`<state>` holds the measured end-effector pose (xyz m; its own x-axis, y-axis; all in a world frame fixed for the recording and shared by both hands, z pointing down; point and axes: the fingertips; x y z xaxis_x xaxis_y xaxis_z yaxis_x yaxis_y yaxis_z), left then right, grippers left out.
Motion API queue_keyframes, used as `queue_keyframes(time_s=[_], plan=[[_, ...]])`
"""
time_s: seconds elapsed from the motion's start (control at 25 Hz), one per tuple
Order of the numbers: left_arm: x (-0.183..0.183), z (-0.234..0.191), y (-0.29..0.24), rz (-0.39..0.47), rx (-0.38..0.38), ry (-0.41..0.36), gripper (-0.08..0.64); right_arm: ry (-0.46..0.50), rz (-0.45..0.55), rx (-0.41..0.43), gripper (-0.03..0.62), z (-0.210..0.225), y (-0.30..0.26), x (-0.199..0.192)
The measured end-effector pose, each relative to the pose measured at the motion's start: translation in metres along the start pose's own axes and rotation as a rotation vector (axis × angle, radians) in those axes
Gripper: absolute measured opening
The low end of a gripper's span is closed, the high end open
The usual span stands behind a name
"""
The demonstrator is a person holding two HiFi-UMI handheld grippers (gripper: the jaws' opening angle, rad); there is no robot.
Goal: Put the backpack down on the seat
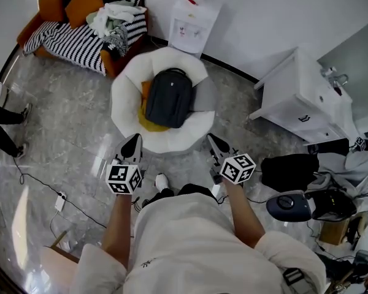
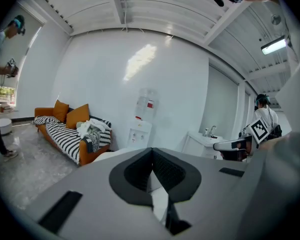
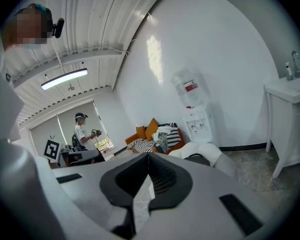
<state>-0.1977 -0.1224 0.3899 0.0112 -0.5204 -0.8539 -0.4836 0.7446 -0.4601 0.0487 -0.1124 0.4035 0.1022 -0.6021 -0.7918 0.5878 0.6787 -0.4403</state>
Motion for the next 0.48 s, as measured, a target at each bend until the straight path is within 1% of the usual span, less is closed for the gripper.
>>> queue_keyframes(time_s=[0.12,0.2,0.4,0.48], plan=[[0.002,0.017,0.010,0.002,-0.007,-0.022,0.017,-0.002,0.022,0.006,0.025,0.001,0.018,0.003],[0.002,0.034,0.015,0.005,-0.013,-0.043,0.017,0.014,0.029,0.013,0.025,0.000,0.031,0.002],[-0.002,0.067,0.031,0.024,0.025,-0.036,0.017,0.124,0.008,0.028,0.025,-0.009,0.071,-0.006],[-0.006,0.083,0.038,0.028,0.036,-0.032,0.017,0.147,-0.001,0.039,0.025,-0.010,0.089,-0.012]])
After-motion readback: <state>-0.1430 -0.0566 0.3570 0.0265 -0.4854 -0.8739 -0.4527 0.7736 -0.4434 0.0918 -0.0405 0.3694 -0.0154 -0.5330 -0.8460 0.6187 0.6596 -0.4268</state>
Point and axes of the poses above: the fingertips, and each gripper's own axes: y backward along the fingers, z to its right, x out of its top, and after that the axes turned 10 degrees about -z, right-handed
